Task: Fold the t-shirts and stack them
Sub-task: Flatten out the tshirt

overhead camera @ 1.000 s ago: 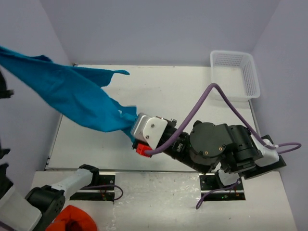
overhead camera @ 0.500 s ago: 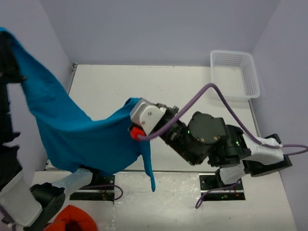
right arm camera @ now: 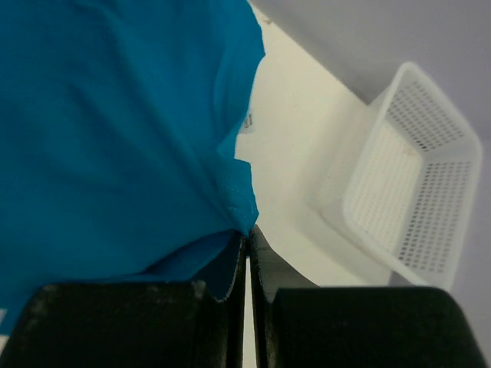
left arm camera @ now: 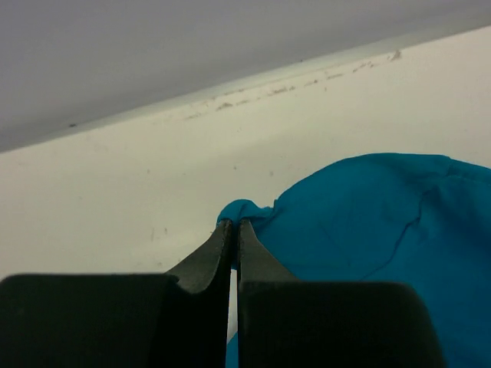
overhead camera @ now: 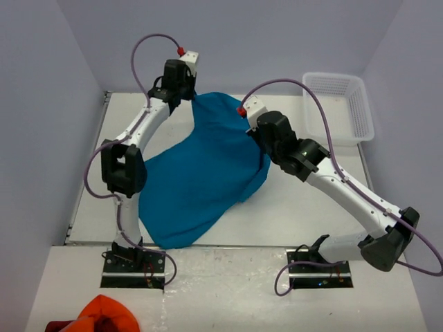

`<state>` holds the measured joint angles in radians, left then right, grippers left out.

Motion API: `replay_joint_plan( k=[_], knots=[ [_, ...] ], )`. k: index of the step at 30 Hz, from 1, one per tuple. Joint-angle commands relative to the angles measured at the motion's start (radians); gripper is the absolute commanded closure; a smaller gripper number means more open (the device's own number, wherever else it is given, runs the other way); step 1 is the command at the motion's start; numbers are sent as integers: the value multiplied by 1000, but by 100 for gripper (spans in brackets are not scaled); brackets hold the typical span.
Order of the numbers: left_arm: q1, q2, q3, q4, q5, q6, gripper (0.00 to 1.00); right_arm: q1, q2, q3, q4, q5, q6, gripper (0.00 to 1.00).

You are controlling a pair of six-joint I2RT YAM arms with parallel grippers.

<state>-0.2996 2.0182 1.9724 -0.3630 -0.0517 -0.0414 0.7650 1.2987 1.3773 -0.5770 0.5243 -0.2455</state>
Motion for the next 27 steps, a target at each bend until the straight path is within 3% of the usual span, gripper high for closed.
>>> replay_joint_plan(
  k=[1,4,5,6,8,14,15,16,20,24,26,27],
  knots=[
    [-12,61,74,119,46,-9,100,-19,31,9,19,-96,106,100],
    [-13,160,100,151,27,-15,100,-35,30,-43,25,-136,138,100],
    [-16,175,103,159,12,-14,97,-35,31,-53,34,-136,143,100],
    [-19,183,100,176,-35,-9,87,-38,36,-61,34,-130,150,100],
    [-19,177,69,225,-43,3,85,-47,56,-58,34,-126,153,100],
    [-22,47,72,155,-103,-18,21,-107,102,-18,32,-141,164,100],
    [-30,15,66,136,-153,-31,5,-127,117,-11,34,-147,160,100],
    [-38,-65,33,109,-193,-34,0,-141,128,-6,34,-147,158,100],
    [-113,-295,-107,43,-345,-34,0,-213,188,31,26,-162,176,100],
    [-145,-488,-260,-76,-268,-150,0,-289,270,106,26,-185,189,100],
    [-150,-585,-410,-97,-211,-192,2,-308,324,137,25,-178,205,100],
    [-150,-614,-516,-105,-205,-240,18,-331,344,176,14,-185,212,100]
  ],
)
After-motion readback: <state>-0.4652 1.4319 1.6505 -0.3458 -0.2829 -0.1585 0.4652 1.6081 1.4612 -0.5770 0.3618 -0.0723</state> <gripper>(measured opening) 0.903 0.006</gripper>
